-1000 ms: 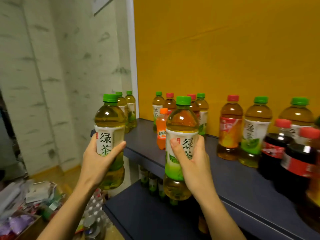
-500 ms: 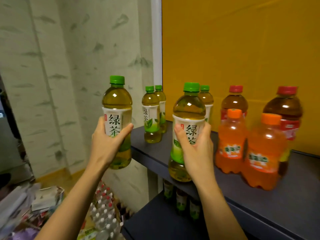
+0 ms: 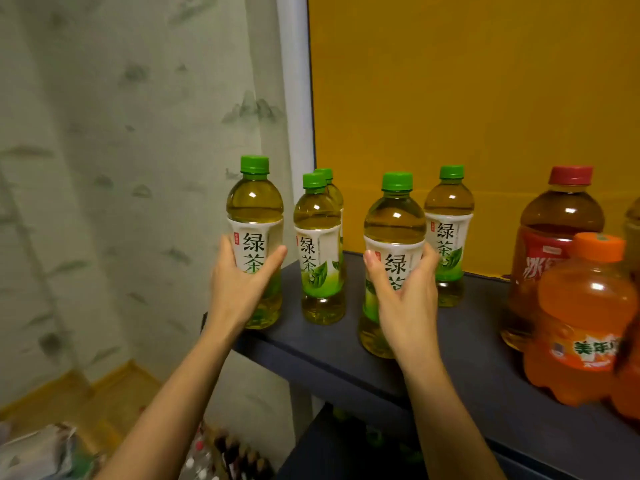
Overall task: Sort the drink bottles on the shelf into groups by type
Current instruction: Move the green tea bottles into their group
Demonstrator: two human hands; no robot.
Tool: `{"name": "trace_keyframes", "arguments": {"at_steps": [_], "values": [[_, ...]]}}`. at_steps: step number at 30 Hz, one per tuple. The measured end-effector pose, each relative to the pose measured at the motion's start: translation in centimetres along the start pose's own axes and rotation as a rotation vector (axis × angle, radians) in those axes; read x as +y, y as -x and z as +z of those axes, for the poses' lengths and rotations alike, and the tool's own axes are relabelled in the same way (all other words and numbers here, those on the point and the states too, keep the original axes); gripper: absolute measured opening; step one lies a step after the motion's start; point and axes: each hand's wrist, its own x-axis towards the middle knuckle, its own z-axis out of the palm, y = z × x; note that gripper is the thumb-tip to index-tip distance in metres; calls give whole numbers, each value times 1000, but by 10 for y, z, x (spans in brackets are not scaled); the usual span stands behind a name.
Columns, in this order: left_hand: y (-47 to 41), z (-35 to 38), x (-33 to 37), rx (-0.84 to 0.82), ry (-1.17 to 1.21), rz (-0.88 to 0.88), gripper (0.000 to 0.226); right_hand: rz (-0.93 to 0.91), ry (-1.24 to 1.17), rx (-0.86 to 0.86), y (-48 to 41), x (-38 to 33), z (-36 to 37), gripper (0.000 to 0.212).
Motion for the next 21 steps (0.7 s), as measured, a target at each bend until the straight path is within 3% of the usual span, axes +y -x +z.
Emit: {"name": "trace_keyframes", "arguments": {"at_steps": [8,21], "values": [[-24,29,-39,-106,116,-160,61,36,102,69,-5,9,22,70],[-36,46,-55,-299,152,-95,33,86,362,129,-8,12,47,73]]}}
